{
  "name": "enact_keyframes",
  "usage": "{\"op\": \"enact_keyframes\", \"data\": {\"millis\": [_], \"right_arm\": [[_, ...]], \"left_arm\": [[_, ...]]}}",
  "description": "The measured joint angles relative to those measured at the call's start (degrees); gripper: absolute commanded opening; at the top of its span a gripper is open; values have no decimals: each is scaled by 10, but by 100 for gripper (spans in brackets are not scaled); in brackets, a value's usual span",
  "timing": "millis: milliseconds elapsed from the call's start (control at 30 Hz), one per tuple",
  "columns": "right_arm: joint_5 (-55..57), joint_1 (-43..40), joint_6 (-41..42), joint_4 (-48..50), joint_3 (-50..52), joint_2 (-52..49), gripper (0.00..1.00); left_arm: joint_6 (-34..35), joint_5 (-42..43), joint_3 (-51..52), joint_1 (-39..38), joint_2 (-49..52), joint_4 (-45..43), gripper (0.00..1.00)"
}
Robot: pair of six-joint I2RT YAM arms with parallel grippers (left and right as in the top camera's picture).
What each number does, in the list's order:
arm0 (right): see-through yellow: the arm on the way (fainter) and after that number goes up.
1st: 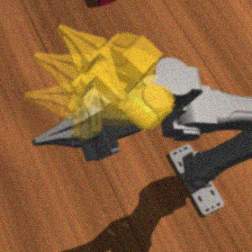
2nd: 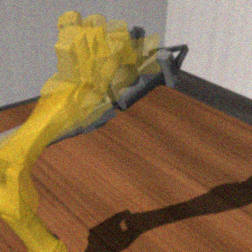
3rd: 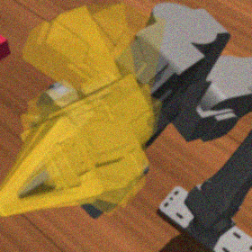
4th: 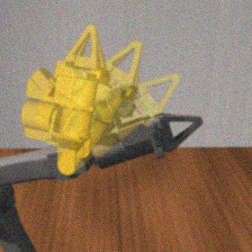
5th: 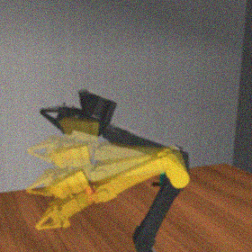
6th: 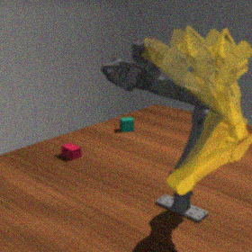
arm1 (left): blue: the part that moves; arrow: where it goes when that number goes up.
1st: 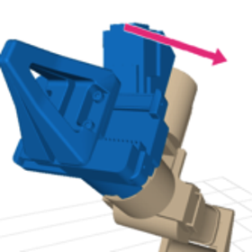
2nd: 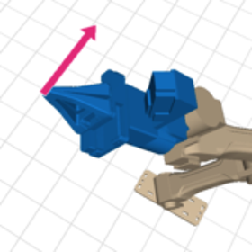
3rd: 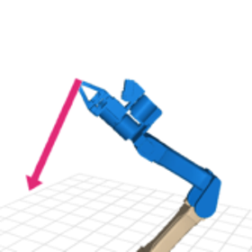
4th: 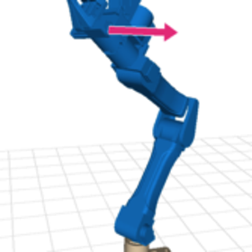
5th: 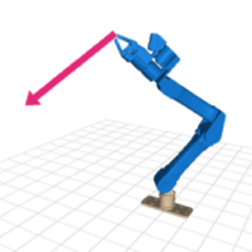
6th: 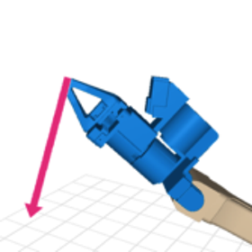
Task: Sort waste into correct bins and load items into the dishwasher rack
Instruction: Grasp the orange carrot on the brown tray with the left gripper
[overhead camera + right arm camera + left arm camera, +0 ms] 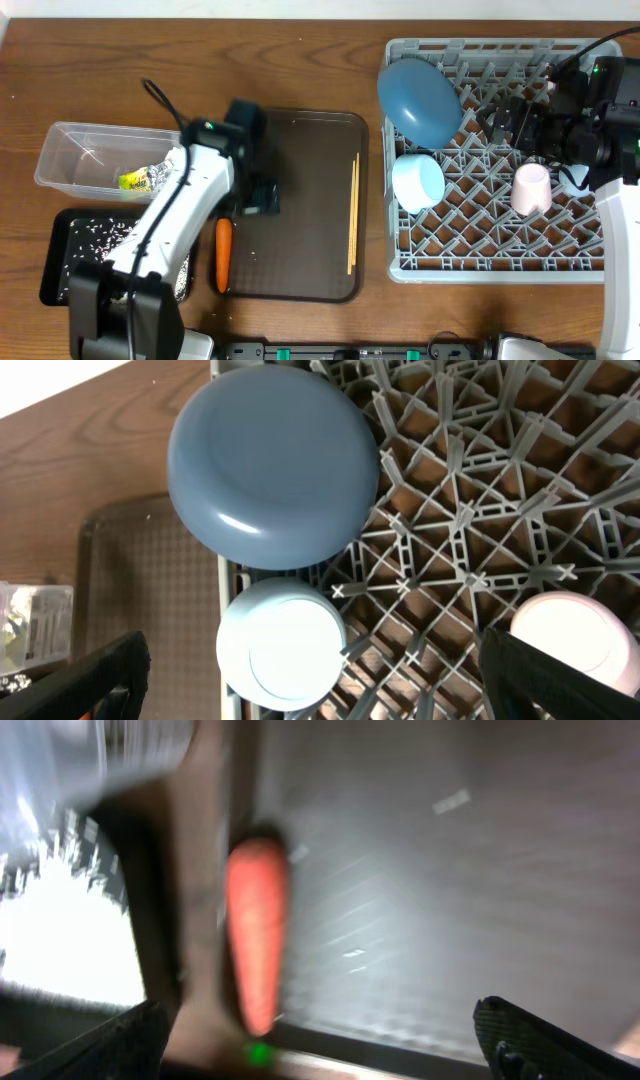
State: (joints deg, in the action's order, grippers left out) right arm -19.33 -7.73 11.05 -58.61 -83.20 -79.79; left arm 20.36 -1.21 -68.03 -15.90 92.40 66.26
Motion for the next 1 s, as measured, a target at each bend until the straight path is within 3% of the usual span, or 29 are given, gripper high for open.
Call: {"op": "enact_keyframes", "data": {"millis": [67, 167, 300, 633, 833, 1000], "right_arm": [[0, 0, 0, 2, 0, 0, 98], [0, 0, 0, 5, 0, 0, 98], [0, 0, 0, 8, 0, 0, 99], [0, 0, 0, 9, 0, 0, 99], [0, 0, 0, 9, 0, 0, 99], [0, 0, 0, 9, 0, 0, 99]], "left_arm": [[21, -23, 39, -1, 1, -15, 80], [42, -45, 84, -1, 2, -38, 73], [57, -58, 122, -1, 2, -87, 53], [60, -48, 209, -1, 2, -168, 50], [64, -43, 226, -2, -5, -215, 22], [64, -41, 226, -3, -5, -211, 19]]}}
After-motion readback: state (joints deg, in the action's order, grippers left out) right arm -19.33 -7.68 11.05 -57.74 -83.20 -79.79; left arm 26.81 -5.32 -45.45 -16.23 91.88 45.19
